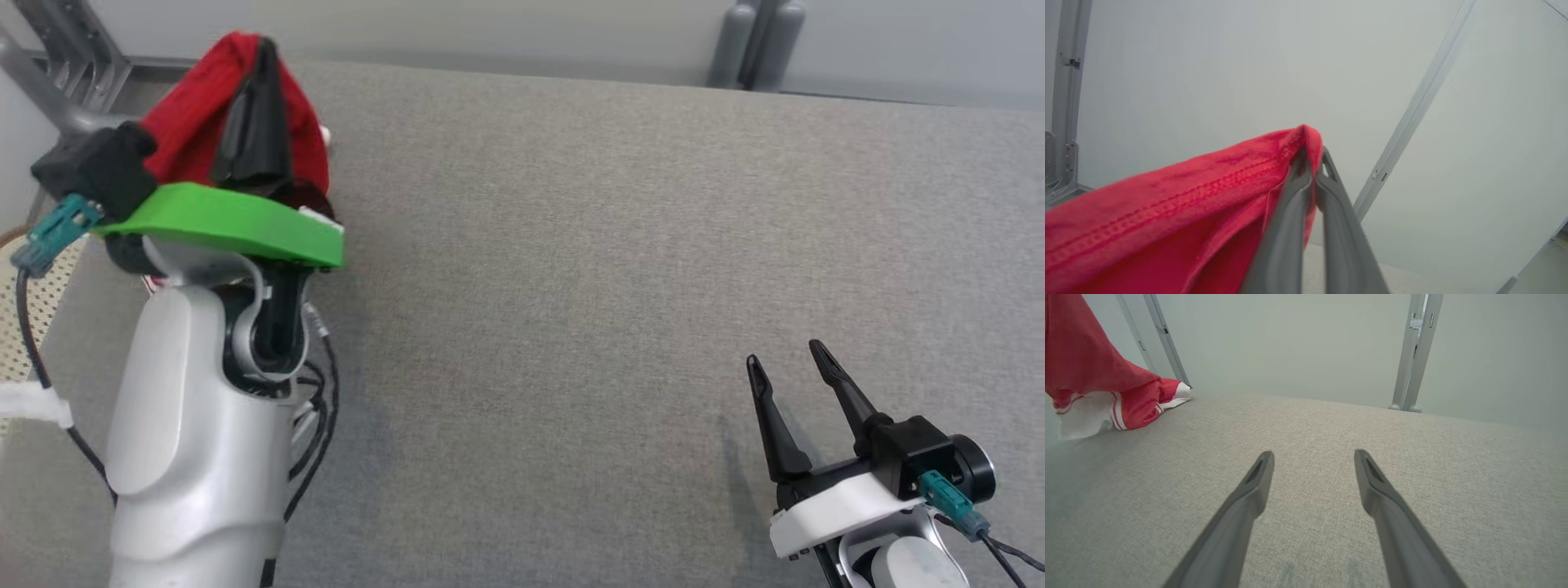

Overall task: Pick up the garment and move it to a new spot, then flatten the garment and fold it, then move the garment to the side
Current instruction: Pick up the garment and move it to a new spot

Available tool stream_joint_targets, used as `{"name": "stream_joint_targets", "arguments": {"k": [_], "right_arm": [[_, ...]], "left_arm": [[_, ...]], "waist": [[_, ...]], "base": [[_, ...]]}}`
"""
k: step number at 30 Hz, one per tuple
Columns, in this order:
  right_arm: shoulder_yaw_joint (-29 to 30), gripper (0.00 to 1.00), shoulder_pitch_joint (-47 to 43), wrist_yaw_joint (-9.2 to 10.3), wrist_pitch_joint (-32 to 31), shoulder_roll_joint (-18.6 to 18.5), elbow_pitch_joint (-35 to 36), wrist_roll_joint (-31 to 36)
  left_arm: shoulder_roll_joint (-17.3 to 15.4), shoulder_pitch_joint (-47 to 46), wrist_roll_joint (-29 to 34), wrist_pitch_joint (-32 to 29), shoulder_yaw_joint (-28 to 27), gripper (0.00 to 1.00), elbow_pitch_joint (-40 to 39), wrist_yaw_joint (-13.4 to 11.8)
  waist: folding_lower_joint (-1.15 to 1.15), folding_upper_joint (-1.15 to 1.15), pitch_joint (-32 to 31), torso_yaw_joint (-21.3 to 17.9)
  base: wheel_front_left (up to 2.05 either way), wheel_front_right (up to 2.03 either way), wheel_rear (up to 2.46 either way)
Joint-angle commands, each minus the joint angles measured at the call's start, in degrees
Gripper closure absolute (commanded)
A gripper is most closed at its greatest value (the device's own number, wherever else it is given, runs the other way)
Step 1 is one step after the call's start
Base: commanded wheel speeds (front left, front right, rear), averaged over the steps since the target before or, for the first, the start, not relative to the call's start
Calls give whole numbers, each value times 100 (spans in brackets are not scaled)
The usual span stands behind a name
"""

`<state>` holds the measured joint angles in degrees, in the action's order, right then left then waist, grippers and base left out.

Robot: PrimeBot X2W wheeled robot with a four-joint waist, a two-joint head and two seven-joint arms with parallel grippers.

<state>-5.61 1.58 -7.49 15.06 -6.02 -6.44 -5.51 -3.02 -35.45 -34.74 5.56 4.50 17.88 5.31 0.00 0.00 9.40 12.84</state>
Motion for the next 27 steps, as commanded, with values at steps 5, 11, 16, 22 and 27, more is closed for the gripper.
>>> {"name": "stream_joint_targets", "arguments": {"k": [5,11,16,22,27], "right_arm": [[48,0,37,0,18,126,59,-29],[101,0,42,0,18,228,53,-68],[67,0,106,0,18,281,4,-125],[107,0,308,0,18,308,64,-349],[126,0,384,0,18,310,73,-583]], "left_arm": [[8,-315,-367,-816,1183,100,-1493,-466],[9,-1027,-886,-1260,2107,100,-2165,-744],[3,-1757,-1146,-1449,2563,100,-2097,-957],[-26,-2175,-1366,-1781,2628,100,-1247,-1074],[-322,-1966,-1466,-1896,2455,100,-436,-1108]], "waist": [[0,0,-242,-943],[0,0,-195,-1650],[0,0,-140,-2178],[0,0,95,-2728],[0,0,243,-2998]], "base": [[0,0,0],[0,0,0],[0,0,0],[0,0,0],[0,0,0]]}}
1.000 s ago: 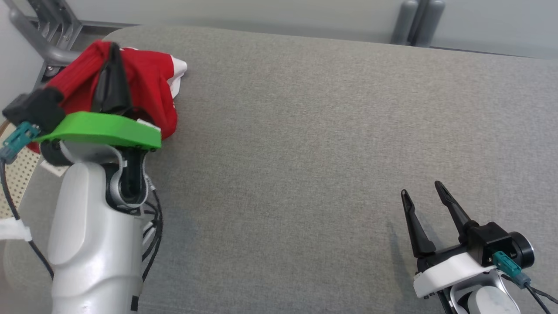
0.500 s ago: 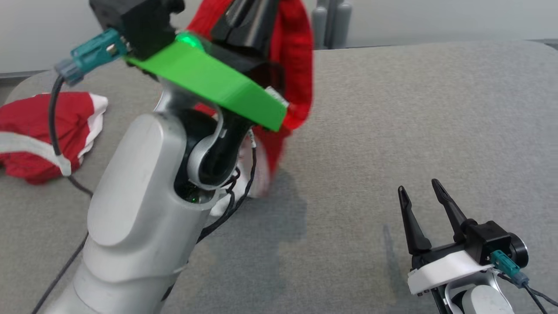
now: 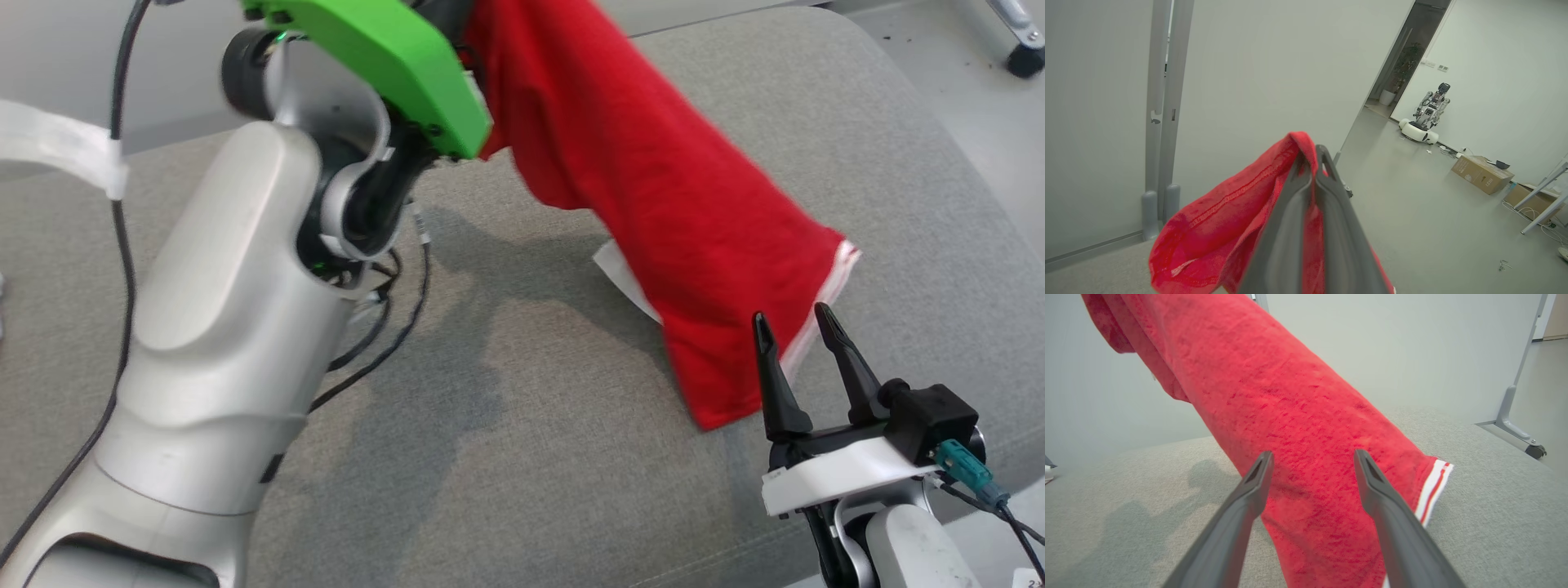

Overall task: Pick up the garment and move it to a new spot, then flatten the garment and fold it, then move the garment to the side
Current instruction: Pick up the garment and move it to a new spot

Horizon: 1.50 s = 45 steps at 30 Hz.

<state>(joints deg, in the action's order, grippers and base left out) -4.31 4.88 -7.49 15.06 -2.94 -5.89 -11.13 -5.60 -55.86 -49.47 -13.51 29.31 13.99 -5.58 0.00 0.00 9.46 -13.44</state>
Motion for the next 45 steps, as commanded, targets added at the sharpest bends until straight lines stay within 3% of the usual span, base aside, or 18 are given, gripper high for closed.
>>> {"name": "stream_joint_targets", "arguments": {"k": [1,8,16,18,20,21,27,35,39,45], "right_arm": [[3,0,52,0,18,3,12,-64],[66,0,75,0,18,2,-9,-149],[147,0,72,0,18,2,-23,-2],[161,0,50,0,18,1,-21,28],[148,0,24,0,18,2,-24,46],[146,0,17,0,18,3,-26,62],[169,0,-22,0,18,1,-16,88],[142,0,-121,0,18,0,0,139],[125,0,-141,0,18,0,11,160],[268,0,-186,0,18,-1,110,241]], "left_arm": [[-167,136,-16,25,-97,100,166,-31],[-1037,369,188,267,-416,100,1394,-14],[-1810,783,269,599,-726,100,2307,-172],[-1816,930,226,670,-739,63,2460,-130],[-1812,1035,203,718,-731,11,2545,-89],[-1786,1091,168,742,-739,0,2581,-74],[-1758,1435,133,782,-692,0,2716,-74],[-2195,1855,498,1382,-706,0,2472,-376],[-2093,2225,608,1708,-644,0,1688,-608],[-1597,2783,835,1502,10,0,160,-787]], "waist": [[0,0,268,-418],[0,0,376,-547],[0,0,258,-363],[0,0,229,-277],[0,0,209,-186],[0,0,204,-141],[0,0,158,78],[0,0,88,198],[0,0,82,185],[0,0,118,112]], "base": [[0,0,0],[0,0,0],[0,0,0],[0,0,0],[0,0,0],[0,0,0],[0,0,0],[0,0,0],[0,0,0],[0,0,0]]}}
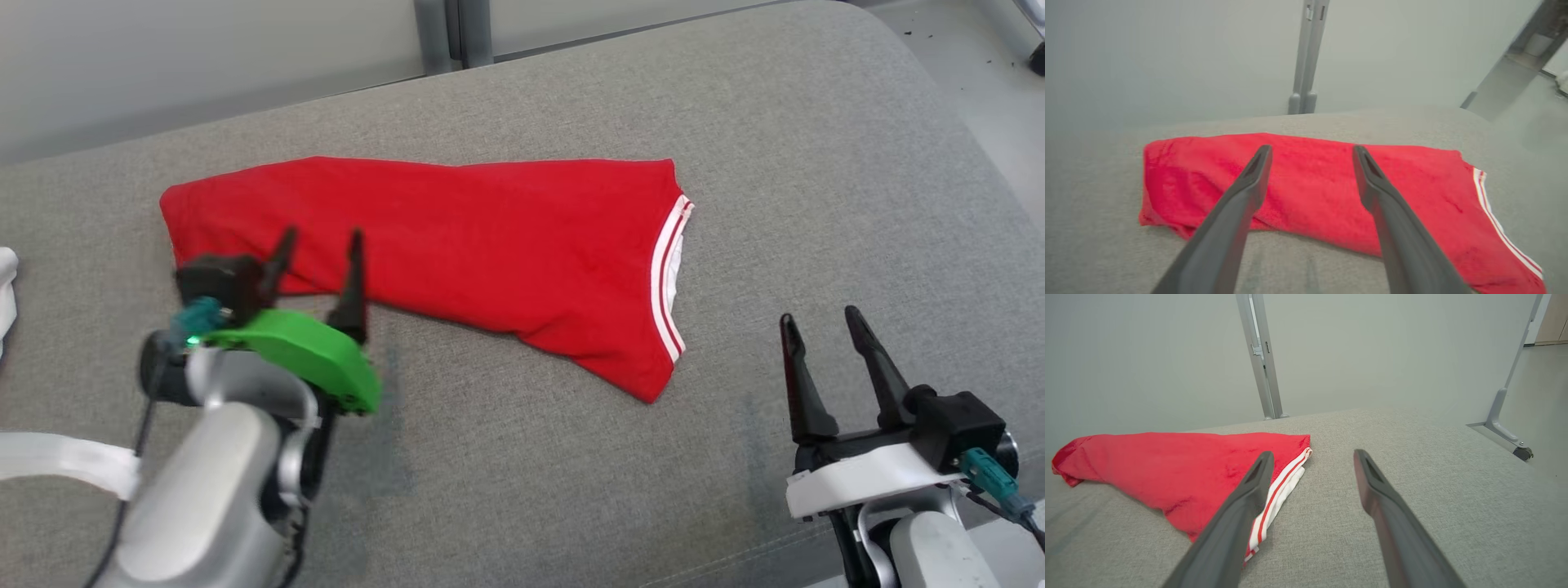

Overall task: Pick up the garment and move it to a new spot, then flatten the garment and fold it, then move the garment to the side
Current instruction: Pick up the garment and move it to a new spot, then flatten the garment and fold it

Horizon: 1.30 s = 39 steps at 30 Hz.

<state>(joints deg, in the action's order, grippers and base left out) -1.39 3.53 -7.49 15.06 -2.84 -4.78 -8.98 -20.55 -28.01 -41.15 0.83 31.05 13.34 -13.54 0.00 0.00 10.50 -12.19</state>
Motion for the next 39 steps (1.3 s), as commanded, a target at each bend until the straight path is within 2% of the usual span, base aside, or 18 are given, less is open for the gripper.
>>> {"name": "stream_joint_targets", "arguments": {"k": [1,5,9,18,22,23,27,32,33,34,35,39], "right_arm": [[32,0,-43,0,18,-11,35,47],[241,0,-18,0,18,-10,197,82],[401,0,-40,0,18,-9,310,91],[536,0,-105,0,18,-9,370,-114],[577,0,-179,0,18,-6,366,-243],[601,0,-204,0,18,-5,357,-371],[582,0,-179,0,18,-7,337,-438],[582,0,-101,0,18,-8,329,-456],[593,0,-101,0,18,-8,334,-440],[604,0,-102,0,18,-8,337,-423],[608,0,-104,0,18,-8,341,-409],[608,0,-131,0,18,-8,336,-373]], "left_arm": [[-15,70,97,-15,20,0,-53,-26],[347,184,391,-383,736,0,-679,-111],[673,-1,621,-717,1331,0,-793,-46],[1275,-661,924,-1296,2123,0,265,323],[1330,-657,872,-1518,2285,0,641,385],[1188,-743,1108,-1518,2377,0,1075,217],[1133,-794,1166,-1472,2400,0,1349,165],[1178,-730,1152,-1406,2464,0,1685,218],[1198,-733,1135,-1360,2451,7,1737,218],[1215,-754,1123,-1317,2435,61,1781,214],[1233,-770,1098,-1274,2429,100,1815,258],[1289,-800,981,-1125,2354,100,1858,385]], "waist": [[0,0,33,-45],[0,0,135,-260],[0,0,270,-608],[0,0,546,-1523],[0,0,606,-1759],[0,0,657,-1816],[0,0,681,-1760],[0,0,662,-1656],[0,0,648,-1628],[0,0,637,-1602],[0,0,622,-1573],[0,0,563,-1479]], "base": [[0,0,0],[0,0,0],[0,0,0],[0,0,0],[0,0,0],[0,0,0],[0,0,0],[0,0,0],[0,0,0],[0,0,0],[0,0,0],[0,0,0]]}}
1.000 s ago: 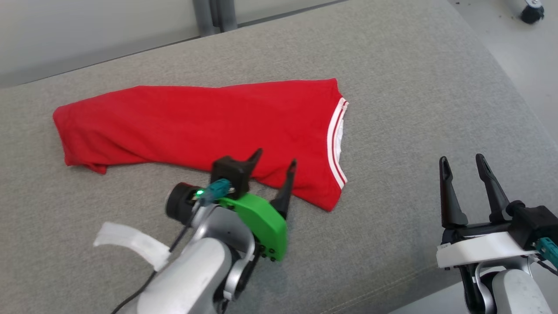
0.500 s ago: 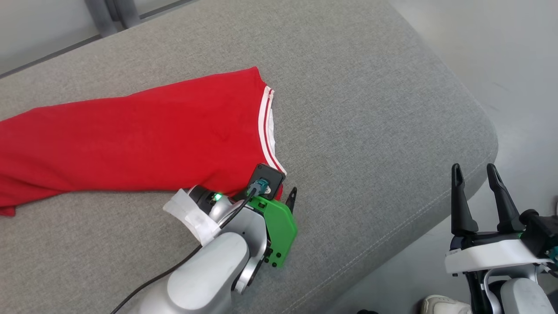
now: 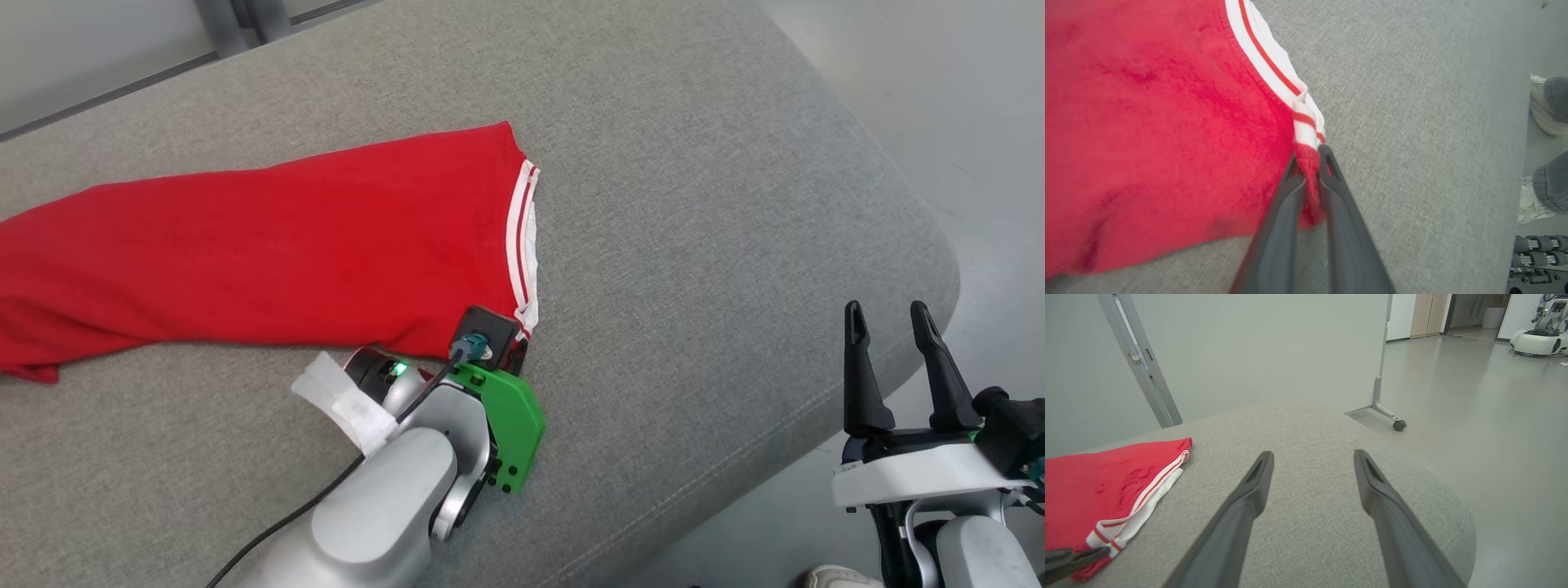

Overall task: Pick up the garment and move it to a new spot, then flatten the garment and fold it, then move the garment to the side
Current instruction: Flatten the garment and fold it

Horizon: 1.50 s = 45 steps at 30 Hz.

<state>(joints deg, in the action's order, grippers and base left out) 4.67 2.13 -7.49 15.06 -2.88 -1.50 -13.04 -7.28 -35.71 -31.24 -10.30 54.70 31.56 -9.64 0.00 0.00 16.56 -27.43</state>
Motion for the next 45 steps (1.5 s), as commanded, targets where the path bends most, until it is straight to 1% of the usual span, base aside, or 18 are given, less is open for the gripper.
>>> {"name": "stream_joint_targets", "arguments": {"k": [1,4,8,10,12,13,17,22,26,28,31,33,34,36,39,43,44,45], "right_arm": [[-2,0,-5,0,18,-3,1,41],[4,0,-62,0,18,-3,2,56],[4,0,-96,0,18,-4,-5,67],[-13,0,-112,0,18,-4,-17,63],[-71,0,-66,0,18,-4,-41,63],[-99,0,-31,0,18,-4,-48,62],[-210,0,106,0,18,-5,-74,6],[-390,0,295,0,18,-3,-136,-150],[-475,0,352,0,18,-5,-176,-255],[-504,0,364,0,18,-3,-196,-282],[-525,0,336,0,18,-4,-218,-309],[-515,0,314,0,18,-4,-218,-323],[-491,0,295,0,18,-4,-219,-321],[-440,0,219,0,18,-4,-237,-278],[-381,0,144,0,18,-6,-248,-203],[-348,0,43,0,18,-4,-231,-104],[-348,0,43,0,18,-4,-231,-104],[-330,0,26,0,18,-8,-228,-75]], "left_arm": [[4,-13,-129,73,-110,100,-5,34],[193,-18,-551,309,-426,100,-364,211],[328,-436,-1046,372,-772,100,-1319,465],[382,-675,-1392,181,-946,100,-1813,567],[396,-963,-1980,-99,-1261,100,-2240,543],[414,-1153,-2267,-277,-1391,100,-2437,480],[439,-2032,-2890,-847,-1654,100,-2826,83],[436,-3140,-3342,-1165,-1783,100,-2569,-470],[434,-3841,-3676,-970,-1822,100,-1939,-766],[427,-4053,-3937,-692,-1945,100,-1533,-901],[426,-4267,-4449,-150,-2371,100,-965,-1074],[423,-4314,-4644,129,-2689,100,-628,-1066],[359,-4288,-4665,235,-2833,100,-471,-1035],[64,-4085,-4625,352,-3004,100,-281,-914],[-399,-3444,-4677,476,-3209,100,-214,-758],[-994,-2125,-4900,763,-3625,100,-645,-529],[-994,-2125,-4900,763,-3625,100,-645,-529],[-1135,-1735,-4965,880,-3770,100,-829,-487]], "waist": [[0,0,-67,82],[0,0,-153,221],[0,0,-275,437],[0,0,-341,534],[0,0,-387,601],[0,0,-401,626],[0,0,-422,653],[0,0,-429,515],[0,0,-426,416],[0,0,-432,390],[0,0,-446,374],[0,0,-440,379],[0,0,-444,398],[0,0,-476,462],[0,0,-528,598],[0,0,-554,827],[0,0,-554,827],[0,0,-554,900]], "base": [[0,0,0],[0,0,0],[0,0,0],[0,0,0],[0,0,0],[0,0,0],[0,0,0],[0,0,0],[0,0,0],[0,0,0],[0,0,0],[0,0,0],[0,0,0],[0,0,0],[0,0,0],[0,0,0],[0,0,0],[0,0,0]]}}
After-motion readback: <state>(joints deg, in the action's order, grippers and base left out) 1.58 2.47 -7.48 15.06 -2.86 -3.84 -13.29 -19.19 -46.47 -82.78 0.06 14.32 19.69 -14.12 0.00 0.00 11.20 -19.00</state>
